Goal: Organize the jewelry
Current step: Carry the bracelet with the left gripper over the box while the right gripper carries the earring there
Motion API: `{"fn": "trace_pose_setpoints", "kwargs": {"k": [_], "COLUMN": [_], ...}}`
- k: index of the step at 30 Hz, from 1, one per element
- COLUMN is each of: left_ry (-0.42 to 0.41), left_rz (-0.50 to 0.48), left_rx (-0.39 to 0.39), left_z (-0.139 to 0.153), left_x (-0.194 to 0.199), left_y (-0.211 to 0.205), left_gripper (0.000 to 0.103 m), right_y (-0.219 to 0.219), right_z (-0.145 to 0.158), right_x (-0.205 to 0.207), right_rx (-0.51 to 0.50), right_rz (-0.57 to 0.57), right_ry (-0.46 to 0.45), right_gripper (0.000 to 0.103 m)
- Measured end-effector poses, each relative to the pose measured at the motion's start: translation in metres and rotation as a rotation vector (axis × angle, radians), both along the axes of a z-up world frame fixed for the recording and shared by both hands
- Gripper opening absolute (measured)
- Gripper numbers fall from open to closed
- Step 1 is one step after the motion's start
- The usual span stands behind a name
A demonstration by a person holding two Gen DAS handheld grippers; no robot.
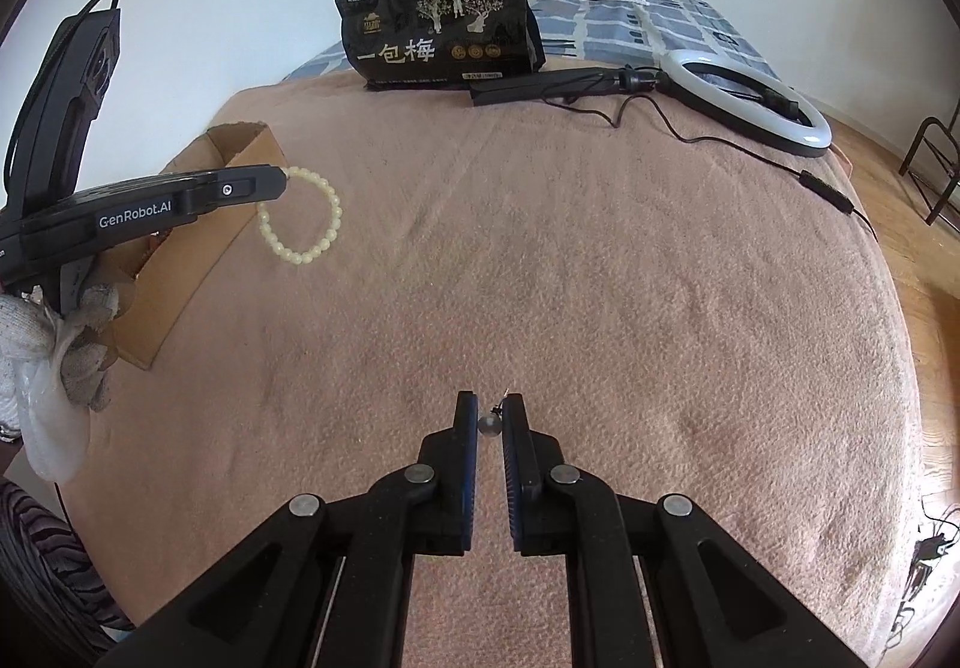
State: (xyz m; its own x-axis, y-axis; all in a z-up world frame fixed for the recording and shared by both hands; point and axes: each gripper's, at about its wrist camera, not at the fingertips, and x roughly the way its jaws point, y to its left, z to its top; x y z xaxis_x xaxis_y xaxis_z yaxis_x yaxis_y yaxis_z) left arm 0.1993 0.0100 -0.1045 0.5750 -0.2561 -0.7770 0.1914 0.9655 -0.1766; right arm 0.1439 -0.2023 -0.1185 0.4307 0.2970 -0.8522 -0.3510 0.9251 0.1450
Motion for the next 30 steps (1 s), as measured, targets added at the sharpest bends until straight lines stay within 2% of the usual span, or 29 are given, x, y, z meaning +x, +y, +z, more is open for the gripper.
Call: {"fn": "trace_pose_setpoints", "kwargs": {"k": [18, 30], "left_ry": [-0.101, -0.120], "left_rz": [0.127, 0.225], "left_rx": [-0.002, 0.012], "left_z": [0.048, 0.055], "left_x": [-0.017, -0.020], "left_y": [0.086, 0.153], "left_gripper": [0.005, 0.005], "right_y": [0.058, 0.129], "right_z": [0.040, 0.064], "right_x": [0.013, 0.032], "right_rx": [0.071, 0.084], "right_rz": [0.045, 0.145], "right_ry": [-0.069, -0.122], "right_gripper": [0.006, 0.006]}}
